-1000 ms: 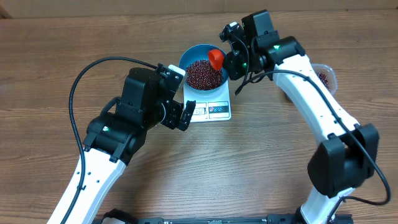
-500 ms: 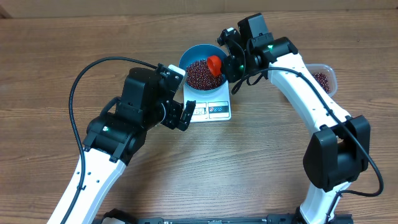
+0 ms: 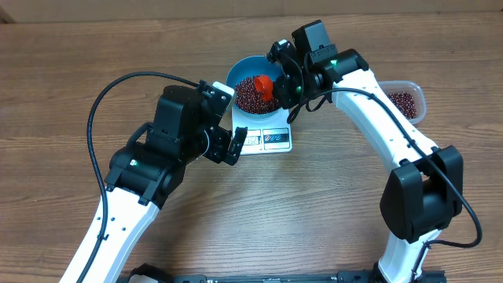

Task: Scoop item into bowl and weigh 150g on scale
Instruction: 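Hold the red cup tilted in the bowl, trickling beans until 150 g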

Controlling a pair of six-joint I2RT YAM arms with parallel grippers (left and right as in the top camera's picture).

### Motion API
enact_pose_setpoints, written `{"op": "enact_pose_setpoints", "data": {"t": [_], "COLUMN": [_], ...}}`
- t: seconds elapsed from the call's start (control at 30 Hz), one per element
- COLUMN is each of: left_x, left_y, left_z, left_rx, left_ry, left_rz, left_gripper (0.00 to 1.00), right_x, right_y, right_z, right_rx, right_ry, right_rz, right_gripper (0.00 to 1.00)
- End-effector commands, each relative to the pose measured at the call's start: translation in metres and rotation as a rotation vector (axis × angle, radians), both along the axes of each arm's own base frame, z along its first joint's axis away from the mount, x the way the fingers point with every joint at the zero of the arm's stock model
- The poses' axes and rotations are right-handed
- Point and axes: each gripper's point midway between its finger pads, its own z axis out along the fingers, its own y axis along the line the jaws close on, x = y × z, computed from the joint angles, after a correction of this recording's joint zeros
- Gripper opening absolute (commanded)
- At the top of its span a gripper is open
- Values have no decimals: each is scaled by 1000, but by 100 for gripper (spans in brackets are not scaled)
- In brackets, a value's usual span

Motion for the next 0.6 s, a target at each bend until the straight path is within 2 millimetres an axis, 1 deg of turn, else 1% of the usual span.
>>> {"op": "enact_pose_setpoints", "data": {"t": [0.0,0.1,0.27,0.47,0.57], "left_x": [1,1,1,1,1], "left_y": [-1,-1,-1,-1,-1], "left_z": [-3,-3,-3,-3,-3], "left_rx": [6,6,6,6,6], "left_ry": [5,5,4,5,5], "left_rz": [-19,-19,-19,-19,-19], "left_gripper": [100,99,100,100,100], "right_x": [-10,-15,-21,-22,-23], "right_y": [14,21,24,27,30], "right_z": [-5,-2,-1,1,6], "right_rx": [61,102,131,152,193], "right_ry": [55,71,98,104,113], "right_rz": [50,72,87,95,108], "right_gripper": [4,4,4,3,3]}}
